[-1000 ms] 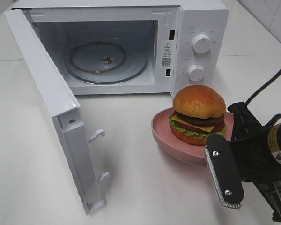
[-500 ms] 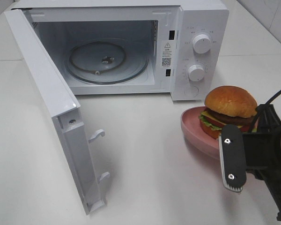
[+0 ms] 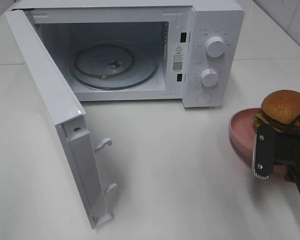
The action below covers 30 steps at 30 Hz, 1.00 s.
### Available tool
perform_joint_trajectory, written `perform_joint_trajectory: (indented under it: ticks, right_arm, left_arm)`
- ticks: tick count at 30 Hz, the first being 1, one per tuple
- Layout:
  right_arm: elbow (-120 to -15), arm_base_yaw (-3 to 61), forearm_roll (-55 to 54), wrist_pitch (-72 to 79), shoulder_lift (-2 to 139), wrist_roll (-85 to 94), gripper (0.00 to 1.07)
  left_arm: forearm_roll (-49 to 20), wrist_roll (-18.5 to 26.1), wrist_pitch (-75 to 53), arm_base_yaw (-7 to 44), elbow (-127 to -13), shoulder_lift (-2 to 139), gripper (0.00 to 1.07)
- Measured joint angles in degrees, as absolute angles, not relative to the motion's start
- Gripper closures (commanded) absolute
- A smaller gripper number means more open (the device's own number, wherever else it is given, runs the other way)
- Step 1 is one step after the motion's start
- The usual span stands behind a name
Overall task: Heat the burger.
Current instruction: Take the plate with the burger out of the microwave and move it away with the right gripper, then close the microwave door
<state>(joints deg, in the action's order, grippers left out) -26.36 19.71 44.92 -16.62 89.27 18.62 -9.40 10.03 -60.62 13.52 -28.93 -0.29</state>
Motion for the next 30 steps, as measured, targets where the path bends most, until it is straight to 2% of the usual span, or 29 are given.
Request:
perform_joint_trajectory:
  ticks: [12, 13, 14, 15, 16, 17, 18, 19, 20, 21, 22, 23, 25, 26, 30]
  right_arm:
    - [-33.5, 15.1, 46.6, -17.7, 98.1, 12.3, 1.05]
    - [-33.6, 15.1, 46.6, -17.7, 98.5, 11.3, 1.0]
    - [-33.6, 15.1, 46.6, -17.7, 98.5, 11.3, 1.0]
    - [-33.6, 15.1, 46.3, -17.7, 98.5, 10.6, 0.93]
    - [-33.6, 15.1, 46.3, -17.7, 98.5, 10.6, 0.93]
    - [-33.6, 15.1, 45.7, -17.7, 98.5, 9.0, 0.83]
    - [-33.6, 15.1, 45.7, -17.7, 98.5, 9.0, 0.83]
    - [-33.6, 15.1, 44.8, -17.7, 98.5, 7.3, 0.72]
    - [-33.6, 15.1, 44.8, -17.7, 98.5, 7.3, 0.72]
    - [-33.6, 15.1, 44.2, -17.7, 98.5, 6.1, 0.62]
    - [-33.6, 15.1, 44.2, -17.7, 98.5, 6.1, 0.62]
    - [-33.6, 15.1, 43.4, -17.7, 98.4, 4.8, 0.55]
    - [-33.6, 15.1, 43.4, -17.7, 98.4, 4.8, 0.55]
    - [-33.6, 15.1, 42.3, -17.6, 97.0, 2.0, 0.49]
    - [-33.6, 15.1, 40.9, -17.6, 93.5, -3.1, 0.49]
  left_arm:
    - [-9.4, 10.0, -60.6, 13.5, -28.9, -0.3, 1.06]
    - [-9.4, 10.0, -60.6, 13.5, -28.9, -0.3, 1.06]
    - [-9.4, 10.0, -60.6, 13.5, -28.9, -0.3, 1.06]
    - [-9.4, 10.0, -60.6, 13.5, -28.9, -0.3, 1.06]
    - [-9.4, 10.0, -60.6, 13.5, -28.9, -0.3, 1.06]
    - [-9.4, 10.0, -60.6, 13.5, -28.9, -0.3, 1.06]
    - [-9.4, 10.0, -60.6, 13.5, -28.9, -0.3, 1.06]
    - [-9.4, 10.0, -60.6, 13.5, -28.9, -0.3, 1.06]
    - [-9.4, 10.0, -60.6, 13.5, -28.9, -0.3, 1.06]
    - [-9.4, 10.0, -60.6, 13.5, -28.9, -0.3, 1.06]
    - [-9.4, 10.0, -60.6, 13.5, -28.9, -0.3, 1.06]
    - [-9.4, 10.0, -60.6, 13.5, -28.9, -0.3, 1.06]
    - [-9.4, 10.0, -60.6, 13.5, -28.9, -0.3, 1.06]
    - [-9.4, 10.0, -60.6, 13.5, -28.9, -0.3, 1.06]
    - [-9.4, 10.0, -60.6, 13.5, -28.9, -0.3, 1.06]
